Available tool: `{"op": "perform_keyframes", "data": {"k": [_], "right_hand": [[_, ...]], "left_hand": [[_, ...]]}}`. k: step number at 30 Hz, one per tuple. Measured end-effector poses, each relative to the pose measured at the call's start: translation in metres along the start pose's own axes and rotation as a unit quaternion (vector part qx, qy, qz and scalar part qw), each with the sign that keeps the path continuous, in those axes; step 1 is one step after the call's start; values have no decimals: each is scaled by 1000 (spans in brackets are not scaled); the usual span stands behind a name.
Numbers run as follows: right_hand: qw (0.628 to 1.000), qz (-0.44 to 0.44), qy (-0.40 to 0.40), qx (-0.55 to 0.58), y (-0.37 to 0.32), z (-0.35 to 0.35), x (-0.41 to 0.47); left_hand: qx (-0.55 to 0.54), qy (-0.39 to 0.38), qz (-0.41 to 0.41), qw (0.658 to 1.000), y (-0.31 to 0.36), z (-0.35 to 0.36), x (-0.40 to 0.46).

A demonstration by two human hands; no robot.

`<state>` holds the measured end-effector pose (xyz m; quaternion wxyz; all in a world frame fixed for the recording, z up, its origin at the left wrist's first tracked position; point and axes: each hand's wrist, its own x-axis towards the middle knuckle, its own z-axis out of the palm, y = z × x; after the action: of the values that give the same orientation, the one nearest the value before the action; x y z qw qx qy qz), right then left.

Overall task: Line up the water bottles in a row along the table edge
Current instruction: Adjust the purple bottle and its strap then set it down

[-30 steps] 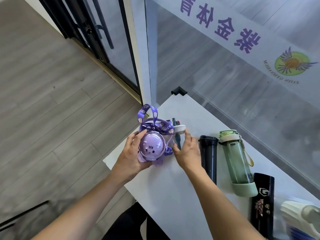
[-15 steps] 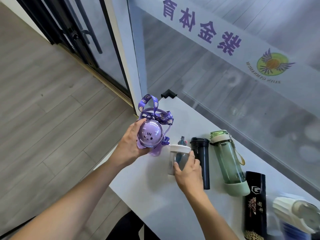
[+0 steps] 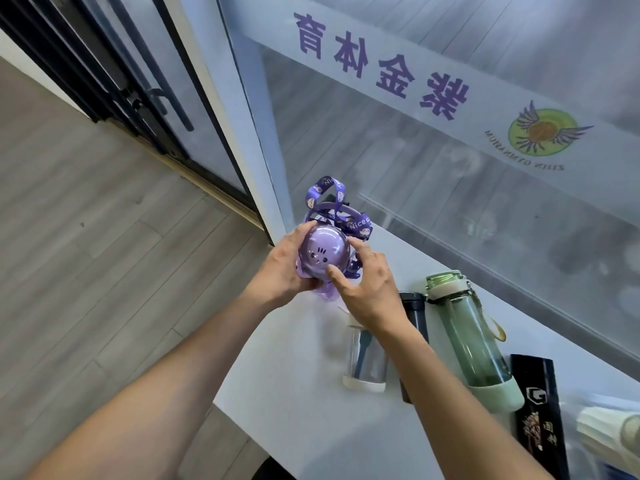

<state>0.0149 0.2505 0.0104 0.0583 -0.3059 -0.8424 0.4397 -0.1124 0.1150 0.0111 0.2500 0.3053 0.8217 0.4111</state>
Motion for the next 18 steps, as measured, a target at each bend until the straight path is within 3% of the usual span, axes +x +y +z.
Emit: {"op": "perform_keyframes", "data": {"k": [18], "right_hand": [[999, 22, 31, 14, 2, -20, 57]], "left_hand": [[-8, -69, 6, 998, 12, 0, 76]]}}
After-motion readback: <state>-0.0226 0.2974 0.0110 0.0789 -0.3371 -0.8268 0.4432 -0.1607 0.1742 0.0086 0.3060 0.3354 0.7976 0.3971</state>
